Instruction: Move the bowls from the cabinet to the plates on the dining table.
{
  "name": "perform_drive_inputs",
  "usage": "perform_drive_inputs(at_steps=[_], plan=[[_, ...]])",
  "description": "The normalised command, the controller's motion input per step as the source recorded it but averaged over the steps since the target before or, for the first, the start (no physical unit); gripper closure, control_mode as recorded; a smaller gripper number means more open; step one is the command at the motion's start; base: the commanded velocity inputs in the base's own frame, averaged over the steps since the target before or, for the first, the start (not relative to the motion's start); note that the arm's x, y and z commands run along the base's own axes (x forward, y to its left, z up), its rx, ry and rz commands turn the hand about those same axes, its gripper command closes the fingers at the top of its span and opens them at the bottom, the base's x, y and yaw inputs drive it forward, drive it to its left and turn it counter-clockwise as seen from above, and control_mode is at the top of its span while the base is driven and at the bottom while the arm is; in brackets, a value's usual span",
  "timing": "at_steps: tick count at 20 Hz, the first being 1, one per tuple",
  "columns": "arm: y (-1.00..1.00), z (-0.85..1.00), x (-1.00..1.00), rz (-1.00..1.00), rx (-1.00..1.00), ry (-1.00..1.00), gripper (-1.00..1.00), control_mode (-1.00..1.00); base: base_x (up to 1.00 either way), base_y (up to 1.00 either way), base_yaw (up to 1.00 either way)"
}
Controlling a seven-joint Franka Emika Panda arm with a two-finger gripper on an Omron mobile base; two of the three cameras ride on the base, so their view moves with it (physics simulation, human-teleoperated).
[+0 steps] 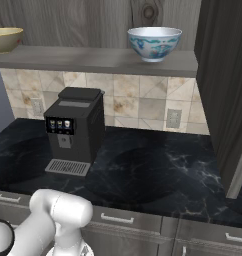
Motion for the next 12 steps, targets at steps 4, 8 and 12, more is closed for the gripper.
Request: perform_drive_inputs(at_steps=[4, 8, 12], plan=[[-0.28, 0.12, -0.06, -0.11, 0.07, 0.2, -1.0, -1.0, 0.0, 0.0, 0.0], [-0.26, 0.05, -0.05, -0.11, 0.05, 0.22, -1.0, -1.0, 0.0, 0.0, 0.0], [-0.2, 0.0, -0.04, -0.11, 0.04, 0.25, -1.0, -1.0, 0.0, 0.0, 0.0]])
